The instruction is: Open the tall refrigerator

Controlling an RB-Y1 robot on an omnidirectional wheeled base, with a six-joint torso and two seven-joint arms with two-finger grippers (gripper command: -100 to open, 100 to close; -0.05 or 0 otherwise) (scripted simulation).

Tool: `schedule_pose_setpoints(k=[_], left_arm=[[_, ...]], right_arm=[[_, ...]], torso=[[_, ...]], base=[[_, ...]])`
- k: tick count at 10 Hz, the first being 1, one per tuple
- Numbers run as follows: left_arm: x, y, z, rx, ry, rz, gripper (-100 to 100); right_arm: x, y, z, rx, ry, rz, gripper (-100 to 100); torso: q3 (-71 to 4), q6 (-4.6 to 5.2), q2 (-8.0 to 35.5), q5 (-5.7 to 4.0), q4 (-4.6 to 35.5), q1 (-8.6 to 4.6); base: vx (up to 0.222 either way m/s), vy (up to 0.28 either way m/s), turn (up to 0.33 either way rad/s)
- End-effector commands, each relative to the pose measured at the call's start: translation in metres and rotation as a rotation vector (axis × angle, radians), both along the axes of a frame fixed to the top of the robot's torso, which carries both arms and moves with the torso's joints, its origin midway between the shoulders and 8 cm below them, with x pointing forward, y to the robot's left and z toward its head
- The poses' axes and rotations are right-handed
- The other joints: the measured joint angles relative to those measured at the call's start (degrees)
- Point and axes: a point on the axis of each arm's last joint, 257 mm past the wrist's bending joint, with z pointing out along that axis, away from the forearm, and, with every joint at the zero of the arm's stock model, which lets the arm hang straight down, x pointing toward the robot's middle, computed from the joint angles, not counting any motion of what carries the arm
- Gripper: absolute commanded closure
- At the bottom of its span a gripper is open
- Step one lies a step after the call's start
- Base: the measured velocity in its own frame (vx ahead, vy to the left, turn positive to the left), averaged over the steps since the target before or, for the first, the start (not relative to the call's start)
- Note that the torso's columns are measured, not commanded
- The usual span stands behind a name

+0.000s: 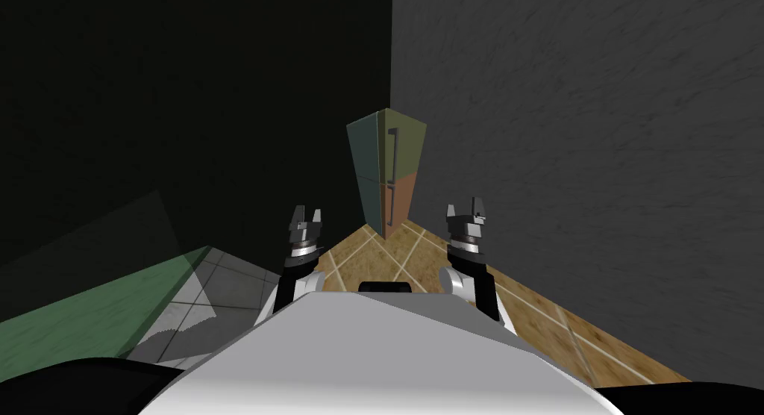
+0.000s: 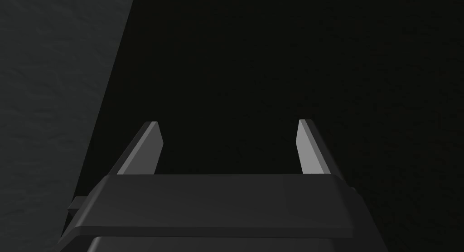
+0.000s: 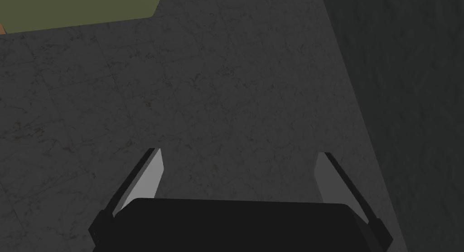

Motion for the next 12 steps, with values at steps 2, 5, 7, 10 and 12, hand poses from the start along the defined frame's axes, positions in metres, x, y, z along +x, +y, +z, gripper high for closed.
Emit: schedule_pose_setpoints(k=[2,5,7,10,12], left_arm=[[0.0,0.0,0.0,0.0,0.0,0.0,0],[0.0,0.0,0.0,0.0,0.0,0.0,0],[0.0,0.0,0.0,0.0,0.0,0.0,0],[0.0,0.0,0.0,0.0,0.0,0.0,0],[0.0,0.0,0.0,0.0,0.0,0.0,0]], right_arm=[[0.0,0.0,0.0,0.0,0.0,0.0,0],[0.0,0.0,0.0,0.0,0.0,0.0,0],[0.0,0.0,0.0,0.0,0.0,0.0,0],[0.002,0.005,0.0,-0.051,0.01,0.017,-100],[0.006,0.011,-0.001,-0.124,0.025,0.031,-100]], torso=[[-12.0,0.0,6.0,0.0,6.0,0.0],[-36.9,0.0,18.5,0.0,18.5,0.0],[-53.8,0.0,26.9,0.0,26.9,0.0],[-79.2,0.0,39.6,0.0,39.6,0.0],[-84.3,0.0,41.9,0.02,42.0,0.05]], base=[[0.0,0.0,0.0],[0.0,0.0,0.0],[0.0,0.0,0.0],[0.01,0.005,-0.015],[0.076,0.041,-0.081]])
